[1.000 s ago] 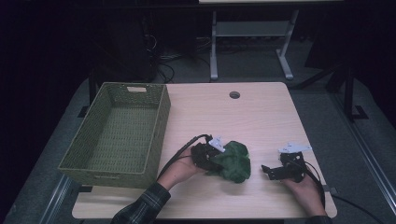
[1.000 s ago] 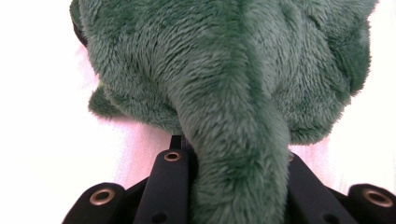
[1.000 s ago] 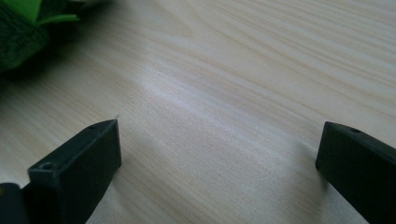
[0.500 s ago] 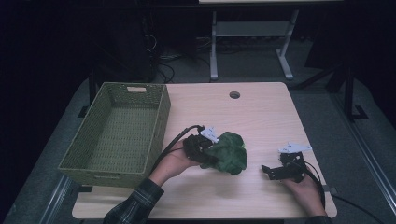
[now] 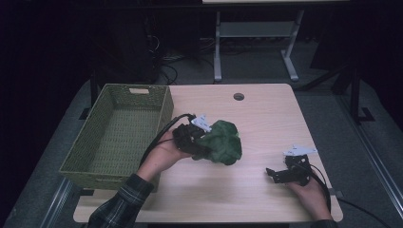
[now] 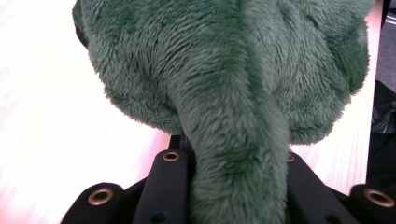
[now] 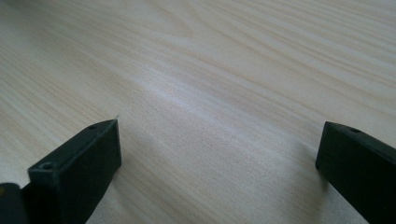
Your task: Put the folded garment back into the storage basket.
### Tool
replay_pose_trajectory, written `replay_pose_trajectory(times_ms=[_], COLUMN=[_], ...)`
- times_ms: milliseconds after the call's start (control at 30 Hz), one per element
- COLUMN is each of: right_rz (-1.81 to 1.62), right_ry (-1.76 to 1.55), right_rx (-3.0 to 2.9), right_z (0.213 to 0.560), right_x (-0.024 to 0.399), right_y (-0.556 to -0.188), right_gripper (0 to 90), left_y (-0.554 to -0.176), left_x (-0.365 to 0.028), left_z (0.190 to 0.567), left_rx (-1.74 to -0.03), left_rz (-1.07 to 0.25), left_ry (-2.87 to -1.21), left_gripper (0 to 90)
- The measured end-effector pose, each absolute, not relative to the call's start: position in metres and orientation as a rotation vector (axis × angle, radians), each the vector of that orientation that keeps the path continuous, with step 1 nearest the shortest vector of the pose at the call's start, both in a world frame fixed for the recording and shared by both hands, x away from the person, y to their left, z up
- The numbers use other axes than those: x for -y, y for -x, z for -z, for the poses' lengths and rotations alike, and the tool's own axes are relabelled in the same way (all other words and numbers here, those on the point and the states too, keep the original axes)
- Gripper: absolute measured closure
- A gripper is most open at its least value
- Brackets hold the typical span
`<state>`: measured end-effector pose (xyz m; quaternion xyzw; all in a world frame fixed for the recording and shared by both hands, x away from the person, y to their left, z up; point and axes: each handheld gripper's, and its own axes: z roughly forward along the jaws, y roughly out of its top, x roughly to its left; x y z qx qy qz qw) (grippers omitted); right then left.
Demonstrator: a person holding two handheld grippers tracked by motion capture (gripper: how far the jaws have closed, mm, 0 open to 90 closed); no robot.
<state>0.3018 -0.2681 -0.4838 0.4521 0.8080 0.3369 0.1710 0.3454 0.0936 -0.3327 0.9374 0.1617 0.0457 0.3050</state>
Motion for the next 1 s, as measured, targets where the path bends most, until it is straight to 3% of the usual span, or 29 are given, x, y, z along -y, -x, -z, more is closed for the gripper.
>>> replay_pose_trajectory(times_ms=[433, 1000], right_rz=[-0.955, -0.955], right_ry=[-1.282, -1.289], right_rx=[-2.293, -2.289], right_z=[0.484, 0.484], right_x=[0.268, 0.268], right_y=[-0.302, -0.302], right_gripper=[0.0, 0.0], left_y=[-0.349, -0.351], left_x=[-0.142, -0.222], left_z=[0.297, 0.282], left_rx=[-0.510, -0.708], left_rz=[-0.193, -0.324], left_ry=[-2.440, -2.369], left_gripper=[75.4, 75.4])
